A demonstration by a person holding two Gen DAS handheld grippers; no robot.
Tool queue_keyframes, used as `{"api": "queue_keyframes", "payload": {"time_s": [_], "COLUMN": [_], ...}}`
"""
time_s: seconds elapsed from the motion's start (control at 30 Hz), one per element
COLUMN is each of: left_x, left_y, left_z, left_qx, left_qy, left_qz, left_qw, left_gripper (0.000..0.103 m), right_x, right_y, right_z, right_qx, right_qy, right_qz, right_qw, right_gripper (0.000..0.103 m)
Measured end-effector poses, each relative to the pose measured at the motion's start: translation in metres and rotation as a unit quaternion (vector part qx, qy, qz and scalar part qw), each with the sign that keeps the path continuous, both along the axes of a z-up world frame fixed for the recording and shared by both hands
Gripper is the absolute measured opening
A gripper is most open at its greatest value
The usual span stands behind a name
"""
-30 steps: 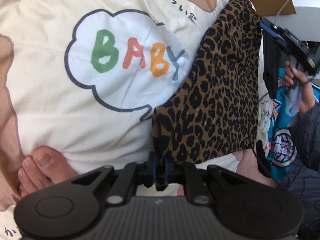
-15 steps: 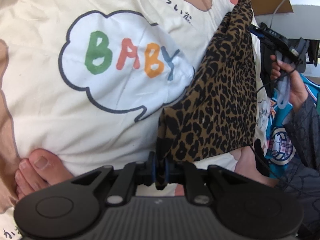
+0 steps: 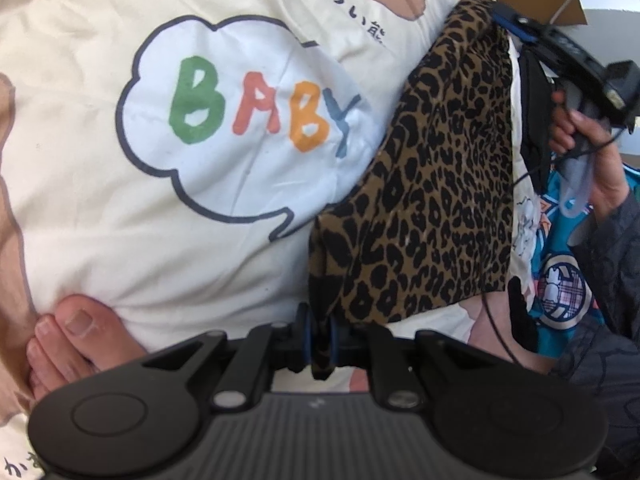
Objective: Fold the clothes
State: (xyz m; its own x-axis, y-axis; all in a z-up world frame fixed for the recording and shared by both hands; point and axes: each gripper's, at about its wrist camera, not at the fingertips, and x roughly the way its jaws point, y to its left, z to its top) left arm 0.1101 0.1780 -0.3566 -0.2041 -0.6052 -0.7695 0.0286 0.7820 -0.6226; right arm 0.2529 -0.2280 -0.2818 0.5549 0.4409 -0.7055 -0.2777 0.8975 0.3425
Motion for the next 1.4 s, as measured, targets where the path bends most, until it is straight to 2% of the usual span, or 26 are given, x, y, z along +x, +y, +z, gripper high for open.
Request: {"api": "queue_keyframes", "payload": {"time_s": [0.17, 0.33, 0.43, 0.5, 0.63, 0.7, 0.8, 0.9, 0.97, 1.13, 1.3, 1.4], "left_x": [0.001, 0.001, 0.001, 0.0, 0.001, 0.001, 0.001, 0.002, 0.002, 0.001, 0.003, 0.002], "left_y": [0.001, 0.003, 0.002, 0.004, 0.004, 0.004, 0.004, 0.003, 0.002, -0.001, -0.002, -0.001], "left_z": [0.0, 0.0, 0.0, 0.0, -0.001, -0.001, -0.002, -0.002, -0.002, -0.003, -0.004, -0.004], "left_qx": [-0.002, -0.003, -0.004, -0.006, -0.008, -0.009, -0.008, -0.006, -0.006, -0.005, -0.002, -0.003], "left_qy": [0.001, -0.002, -0.004, -0.003, -0.003, -0.002, -0.001, -0.002, -0.003, -0.002, -0.002, -0.003], "left_qz": [0.002, 0.002, 0.003, 0.004, 0.003, 0.003, 0.004, 0.001, 0.001, 0.0, -0.004, -0.002], "left_qw": [1.0, 1.0, 1.0, 1.0, 1.0, 1.0, 1.0, 1.0, 1.0, 1.0, 1.0, 1.0], "left_gripper": [0.01, 0.01, 0.01, 0.01, 0.01, 0.01, 0.01, 0.01, 0.01, 0.01, 0.009, 0.009], "right_x": [0.006, 0.004, -0.002, -0.004, -0.002, -0.005, -0.01, -0.002, 0.002, -0.001, -0.007, -0.014], "right_y": [0.007, 0.024, 0.026, 0.016, -0.008, -0.016, -0.019, -0.026, -0.035, -0.042, -0.049, -0.059], "right_z": [-0.026, -0.036, -0.036, -0.036, -0.03, -0.018, -0.002, -0.014, -0.026, -0.033, -0.028, -0.01], "right_qx": [-0.011, -0.091, -0.118, -0.098, -0.029, -0.005, -0.024, -0.059, -0.065, -0.094, -0.09, -0.05], "right_qy": [0.02, 0.007, -0.004, 0.003, 0.025, 0.014, -0.029, -0.011, 0.004, 0.0, 0.008, 0.006], "right_qz": [0.003, 0.041, 0.051, 0.042, 0.011, -0.001, 0.003, -0.017, -0.03, -0.02, -0.031, -0.04], "right_qw": [1.0, 0.995, 0.992, 0.994, 0.999, 1.0, 0.999, 0.998, 0.997, 0.995, 0.995, 0.998], "right_gripper": [0.035, 0.033, 0.032, 0.031, 0.031, 0.032, 0.034, 0.033, 0.036, 0.04, 0.04, 0.042]}}
